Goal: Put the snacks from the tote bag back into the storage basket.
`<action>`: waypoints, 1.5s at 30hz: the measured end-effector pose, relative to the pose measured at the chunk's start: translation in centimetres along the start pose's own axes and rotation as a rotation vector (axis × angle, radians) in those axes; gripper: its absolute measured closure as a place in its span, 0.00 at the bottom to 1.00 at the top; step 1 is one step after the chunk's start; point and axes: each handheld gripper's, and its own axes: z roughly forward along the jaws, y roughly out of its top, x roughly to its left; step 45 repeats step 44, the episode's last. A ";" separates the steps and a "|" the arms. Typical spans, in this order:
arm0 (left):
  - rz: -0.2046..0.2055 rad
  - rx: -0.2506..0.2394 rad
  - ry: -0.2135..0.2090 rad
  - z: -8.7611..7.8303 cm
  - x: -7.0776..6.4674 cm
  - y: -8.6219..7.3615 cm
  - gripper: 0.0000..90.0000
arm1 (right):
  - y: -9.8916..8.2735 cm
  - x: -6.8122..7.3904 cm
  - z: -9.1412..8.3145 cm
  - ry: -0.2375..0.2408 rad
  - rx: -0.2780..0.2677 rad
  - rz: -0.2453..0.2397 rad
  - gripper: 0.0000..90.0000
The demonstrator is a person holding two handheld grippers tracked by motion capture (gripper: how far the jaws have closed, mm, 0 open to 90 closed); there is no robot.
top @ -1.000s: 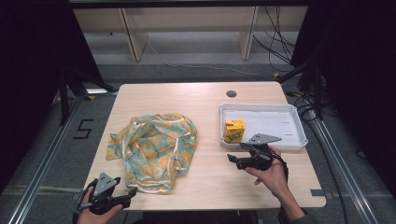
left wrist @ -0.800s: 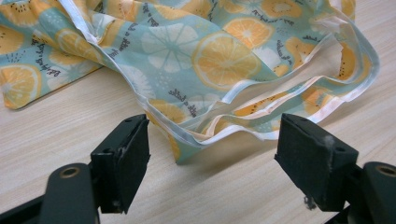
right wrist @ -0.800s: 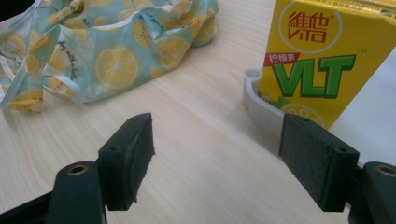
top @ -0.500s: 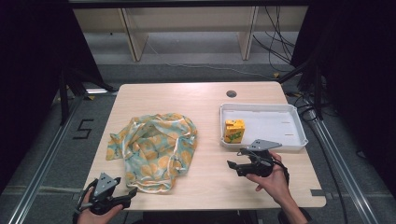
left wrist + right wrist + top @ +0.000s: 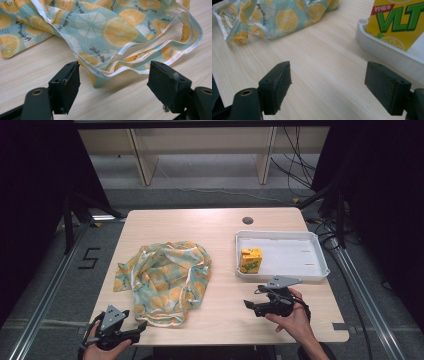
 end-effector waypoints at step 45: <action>-0.004 -0.008 -0.011 0.1 -0.2 0.0 0.28 | -3.7 0.6 -0.8 -0.007 0.097 -0.032 0.19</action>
